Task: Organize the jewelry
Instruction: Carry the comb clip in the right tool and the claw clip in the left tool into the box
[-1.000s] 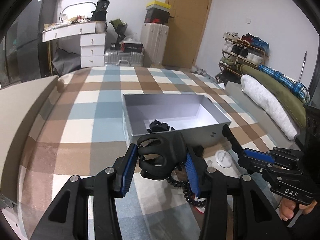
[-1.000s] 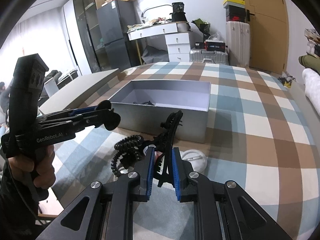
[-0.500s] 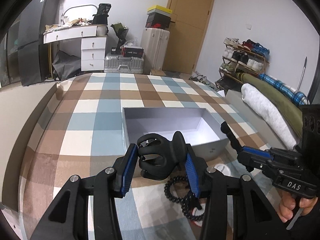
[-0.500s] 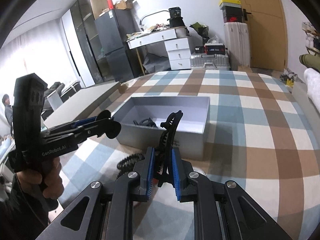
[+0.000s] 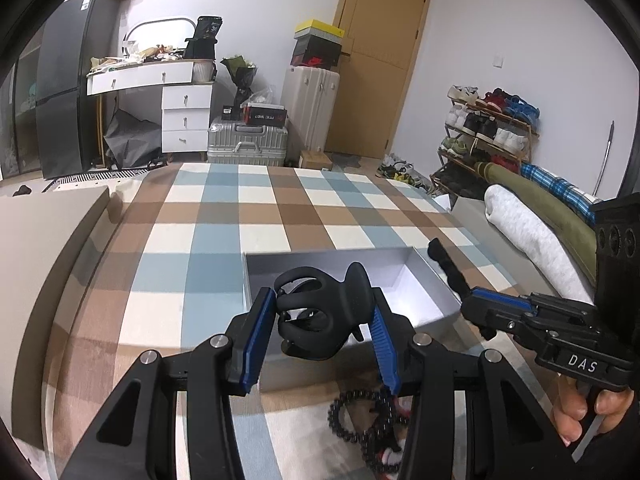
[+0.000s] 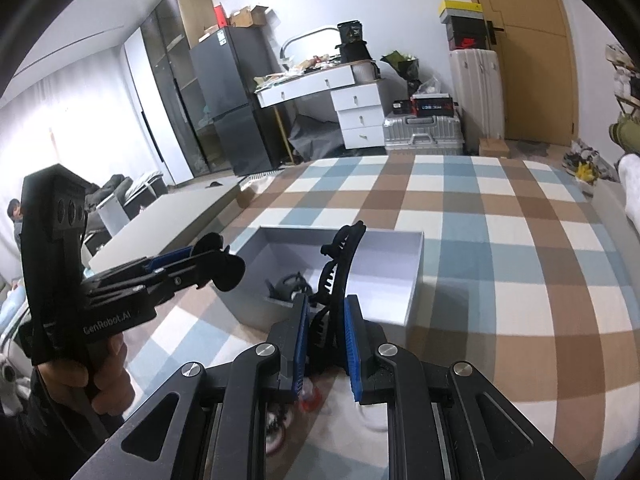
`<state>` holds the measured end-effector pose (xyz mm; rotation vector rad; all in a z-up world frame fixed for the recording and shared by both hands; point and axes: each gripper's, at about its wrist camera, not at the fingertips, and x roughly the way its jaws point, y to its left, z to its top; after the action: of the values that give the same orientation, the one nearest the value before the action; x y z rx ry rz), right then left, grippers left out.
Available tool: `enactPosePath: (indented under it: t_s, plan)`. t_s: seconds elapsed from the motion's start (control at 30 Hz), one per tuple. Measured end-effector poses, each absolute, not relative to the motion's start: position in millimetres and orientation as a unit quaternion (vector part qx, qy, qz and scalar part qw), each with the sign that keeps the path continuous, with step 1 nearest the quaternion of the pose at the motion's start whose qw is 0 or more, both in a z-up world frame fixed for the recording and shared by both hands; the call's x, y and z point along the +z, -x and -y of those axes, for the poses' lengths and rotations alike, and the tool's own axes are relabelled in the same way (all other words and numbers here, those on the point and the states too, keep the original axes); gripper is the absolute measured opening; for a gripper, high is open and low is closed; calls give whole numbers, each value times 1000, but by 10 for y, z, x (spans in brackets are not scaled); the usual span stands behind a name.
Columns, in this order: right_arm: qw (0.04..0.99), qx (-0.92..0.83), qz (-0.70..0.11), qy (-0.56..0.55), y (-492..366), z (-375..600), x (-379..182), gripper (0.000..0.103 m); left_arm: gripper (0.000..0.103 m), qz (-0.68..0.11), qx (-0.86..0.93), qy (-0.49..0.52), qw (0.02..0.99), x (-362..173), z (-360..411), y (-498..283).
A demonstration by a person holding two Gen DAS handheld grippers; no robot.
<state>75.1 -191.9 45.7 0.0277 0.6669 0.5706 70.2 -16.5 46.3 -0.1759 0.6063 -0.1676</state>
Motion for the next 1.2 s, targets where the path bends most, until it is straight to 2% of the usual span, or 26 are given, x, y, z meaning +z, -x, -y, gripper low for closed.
enactPosePath:
  t_s: [0.4,1.0,1.2]
  plan:
    - [893,257,-364,-63,-1207,1860,269,17,41,-336,-55,75,937,277,217,-1111]
    - [898,243,-359,-70,-1372,1818,329,17,41,-349,-63,34,934,199,326,-1019]
    - [872,275,-385,-125,-1447,1802,300,17,41,-350,-63,27,934,196,341,-1036]
